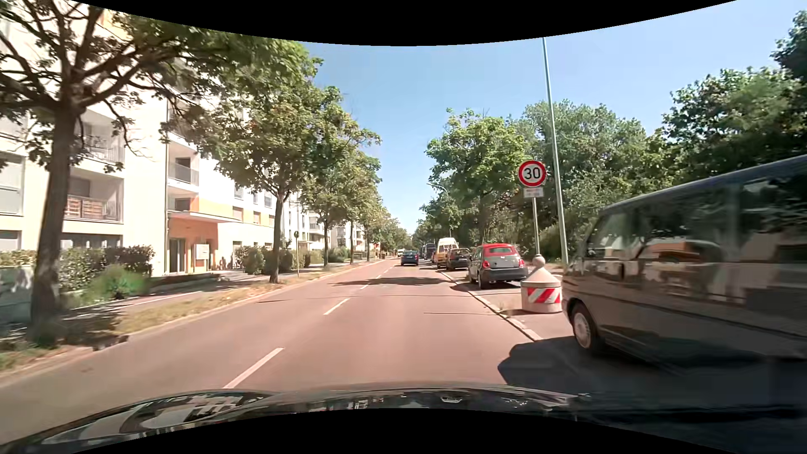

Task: Follow the waypoints while adhering to traffic rules and regulations

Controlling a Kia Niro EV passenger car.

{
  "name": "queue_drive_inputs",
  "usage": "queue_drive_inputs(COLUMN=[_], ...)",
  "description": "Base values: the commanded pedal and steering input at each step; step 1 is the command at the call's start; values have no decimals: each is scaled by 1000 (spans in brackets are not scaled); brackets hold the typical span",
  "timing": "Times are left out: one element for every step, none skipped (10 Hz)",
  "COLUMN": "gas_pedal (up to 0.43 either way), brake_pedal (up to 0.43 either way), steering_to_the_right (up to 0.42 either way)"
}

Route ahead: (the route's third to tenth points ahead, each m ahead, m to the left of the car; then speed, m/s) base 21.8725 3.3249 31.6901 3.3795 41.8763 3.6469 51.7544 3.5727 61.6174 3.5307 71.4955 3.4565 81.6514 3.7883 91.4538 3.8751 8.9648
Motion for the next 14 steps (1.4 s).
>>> queue_drive_inputs(gas_pedal=[0, 0, 0, 0, 0, 0, 0, 0, 0, 0, 0, 0, 0, 0], brake_pedal=[0, 0, 0, 0, 0, 0, 0, 0, 0, 0, 0, 0, 0, 0], steering_to_the_right=[-8, -8, -8, -8, -8, -8, -7, -7, -5, -4, -4, -4, -4, -3])
